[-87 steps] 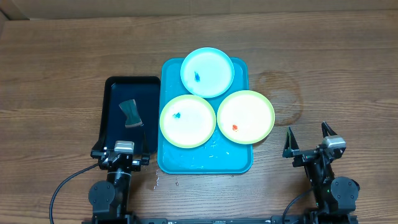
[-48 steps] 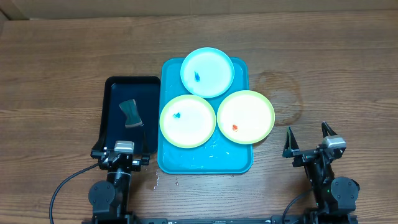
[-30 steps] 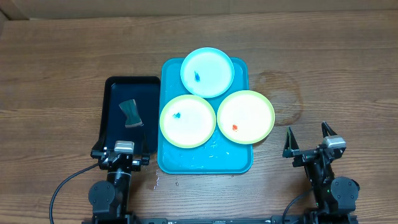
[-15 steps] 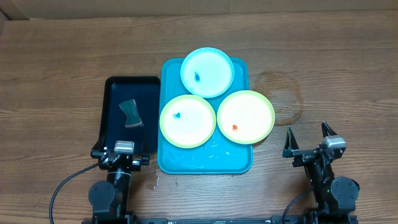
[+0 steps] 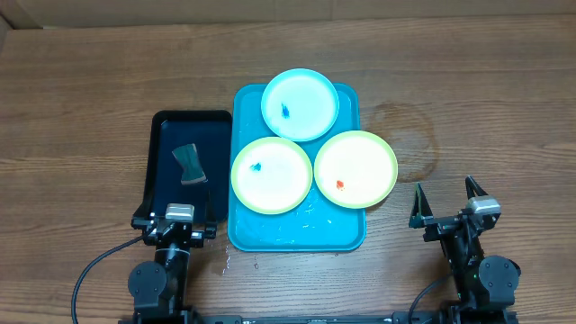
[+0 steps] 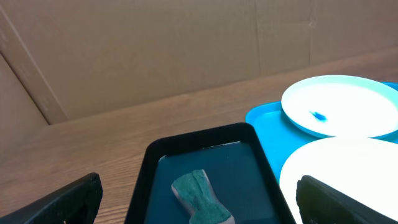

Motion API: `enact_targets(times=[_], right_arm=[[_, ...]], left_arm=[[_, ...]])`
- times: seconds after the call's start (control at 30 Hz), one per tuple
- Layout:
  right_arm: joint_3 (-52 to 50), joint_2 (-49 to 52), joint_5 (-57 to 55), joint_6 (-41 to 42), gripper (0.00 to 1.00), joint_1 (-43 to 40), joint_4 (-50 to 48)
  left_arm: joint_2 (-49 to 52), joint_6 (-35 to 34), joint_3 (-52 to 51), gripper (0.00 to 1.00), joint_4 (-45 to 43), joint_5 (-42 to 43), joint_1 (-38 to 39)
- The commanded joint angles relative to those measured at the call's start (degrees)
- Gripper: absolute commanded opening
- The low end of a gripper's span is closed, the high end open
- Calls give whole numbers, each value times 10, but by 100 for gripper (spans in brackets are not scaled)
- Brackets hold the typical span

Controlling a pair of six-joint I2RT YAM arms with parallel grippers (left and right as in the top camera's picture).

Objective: Clean dirty plates on tray and stack at the side

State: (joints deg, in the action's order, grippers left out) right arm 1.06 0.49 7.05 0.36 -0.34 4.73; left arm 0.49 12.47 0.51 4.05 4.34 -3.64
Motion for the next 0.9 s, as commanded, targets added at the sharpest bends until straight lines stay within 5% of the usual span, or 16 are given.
enact_targets(times=[0.0,0.4,0.63,0.73,0.87], right_arm=[[-6,-3,-5,-2,100,-2,-4],[-6,-3,7,18,100,-1,-5],[0,-3,9,117,100,-1,-2],[34,-3,28,117,100,-1,5],[149,9,29,113,100,-1,43]], left_arm=[[2,13,-2,100,0,10,-3],[2,12,-2,100,0,17,-3],[2,-131,0,100,-72,100,-3],[2,-155,35,100,-99,153,-3],[16,-166,174,100,-7,145,-3]])
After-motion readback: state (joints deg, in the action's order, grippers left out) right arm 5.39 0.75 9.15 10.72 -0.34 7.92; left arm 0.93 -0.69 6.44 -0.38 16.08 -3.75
